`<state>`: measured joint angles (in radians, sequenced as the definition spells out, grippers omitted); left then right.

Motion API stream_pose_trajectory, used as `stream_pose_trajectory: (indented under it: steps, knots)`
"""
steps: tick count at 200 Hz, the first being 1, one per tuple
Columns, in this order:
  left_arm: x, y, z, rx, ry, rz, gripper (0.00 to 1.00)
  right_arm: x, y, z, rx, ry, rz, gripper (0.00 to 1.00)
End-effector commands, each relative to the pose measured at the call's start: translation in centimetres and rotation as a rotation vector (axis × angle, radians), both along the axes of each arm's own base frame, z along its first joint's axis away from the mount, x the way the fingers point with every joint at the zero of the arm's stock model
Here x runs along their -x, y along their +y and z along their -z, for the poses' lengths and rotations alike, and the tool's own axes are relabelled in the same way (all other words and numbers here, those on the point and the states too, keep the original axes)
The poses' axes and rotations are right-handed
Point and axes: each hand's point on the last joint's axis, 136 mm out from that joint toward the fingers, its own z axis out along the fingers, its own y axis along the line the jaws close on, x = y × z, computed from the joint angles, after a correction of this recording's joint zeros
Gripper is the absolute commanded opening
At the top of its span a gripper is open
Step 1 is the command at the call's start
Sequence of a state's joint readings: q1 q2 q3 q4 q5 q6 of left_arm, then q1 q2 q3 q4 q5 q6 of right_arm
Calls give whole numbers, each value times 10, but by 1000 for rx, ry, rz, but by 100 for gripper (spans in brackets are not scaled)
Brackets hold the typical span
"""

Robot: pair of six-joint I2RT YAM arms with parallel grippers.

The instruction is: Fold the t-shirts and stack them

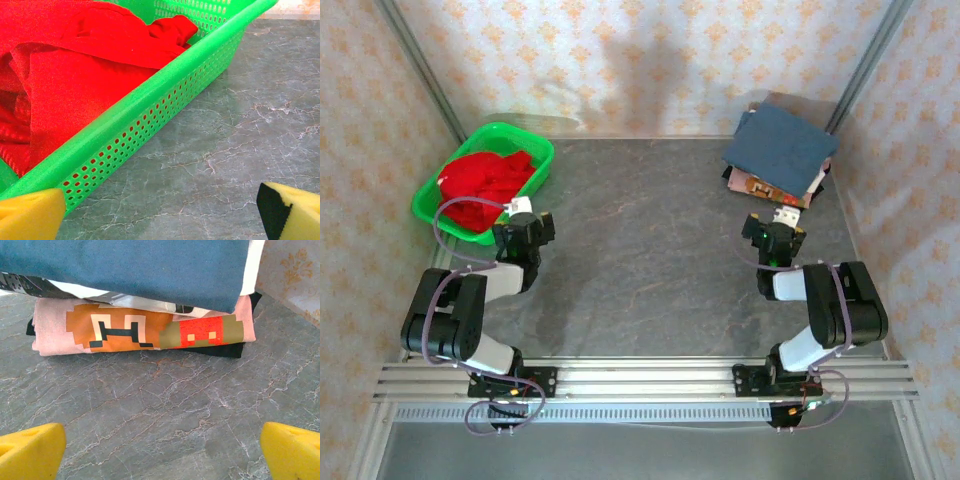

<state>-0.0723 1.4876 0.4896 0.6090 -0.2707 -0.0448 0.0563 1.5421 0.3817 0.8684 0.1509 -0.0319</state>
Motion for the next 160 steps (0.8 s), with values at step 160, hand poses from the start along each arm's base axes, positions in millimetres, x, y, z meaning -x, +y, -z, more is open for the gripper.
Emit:
stream_pose_trajectory:
  steps: [160]
  knots:
    - [0,8,-9,-15,-7,-50,100,-3,-3,-4,-8,-18,4,99]
